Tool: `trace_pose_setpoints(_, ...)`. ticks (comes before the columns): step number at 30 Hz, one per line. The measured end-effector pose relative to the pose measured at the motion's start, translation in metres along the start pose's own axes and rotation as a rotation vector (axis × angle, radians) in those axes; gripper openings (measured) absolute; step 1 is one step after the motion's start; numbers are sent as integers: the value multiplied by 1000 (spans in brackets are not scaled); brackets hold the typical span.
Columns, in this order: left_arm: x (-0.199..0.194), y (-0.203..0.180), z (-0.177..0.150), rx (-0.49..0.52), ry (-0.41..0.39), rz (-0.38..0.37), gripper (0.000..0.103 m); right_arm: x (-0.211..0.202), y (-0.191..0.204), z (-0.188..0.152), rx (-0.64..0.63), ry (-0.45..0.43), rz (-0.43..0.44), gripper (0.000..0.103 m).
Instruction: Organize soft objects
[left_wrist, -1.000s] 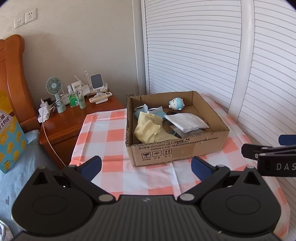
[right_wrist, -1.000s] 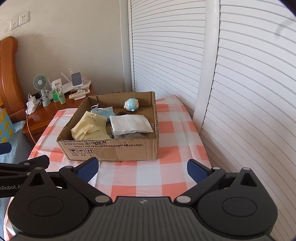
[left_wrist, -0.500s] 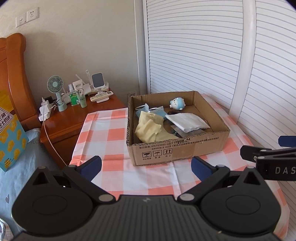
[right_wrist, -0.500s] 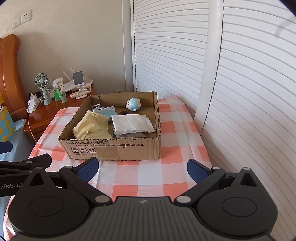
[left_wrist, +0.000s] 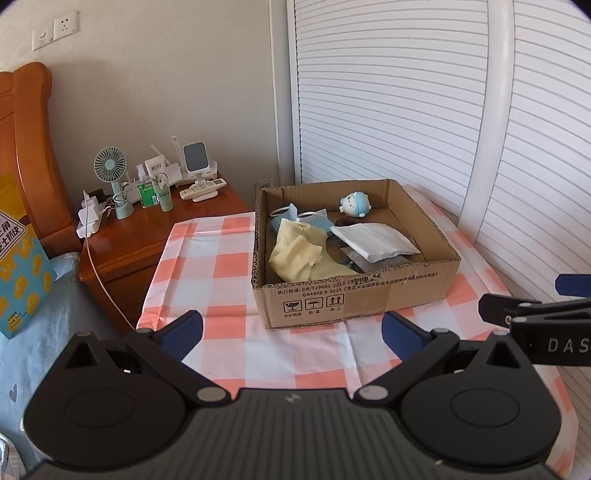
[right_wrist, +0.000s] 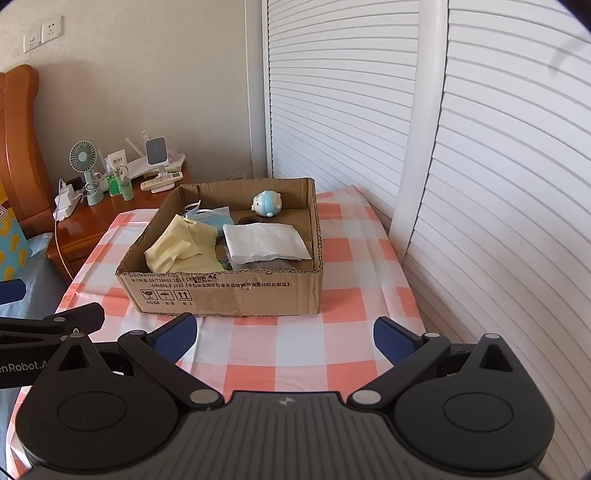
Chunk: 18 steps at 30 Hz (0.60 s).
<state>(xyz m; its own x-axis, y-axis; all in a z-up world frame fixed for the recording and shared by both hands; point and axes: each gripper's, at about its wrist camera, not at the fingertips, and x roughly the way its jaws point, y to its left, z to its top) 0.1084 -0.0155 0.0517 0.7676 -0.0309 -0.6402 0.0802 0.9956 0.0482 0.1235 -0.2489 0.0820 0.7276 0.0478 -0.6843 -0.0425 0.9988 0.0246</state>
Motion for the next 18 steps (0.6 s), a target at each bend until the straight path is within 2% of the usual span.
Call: trace_pose_setpoints(18, -2, 0, 0, -2, -5, -1, 102, 0, 0, -1, -3, -1, 3, 103)
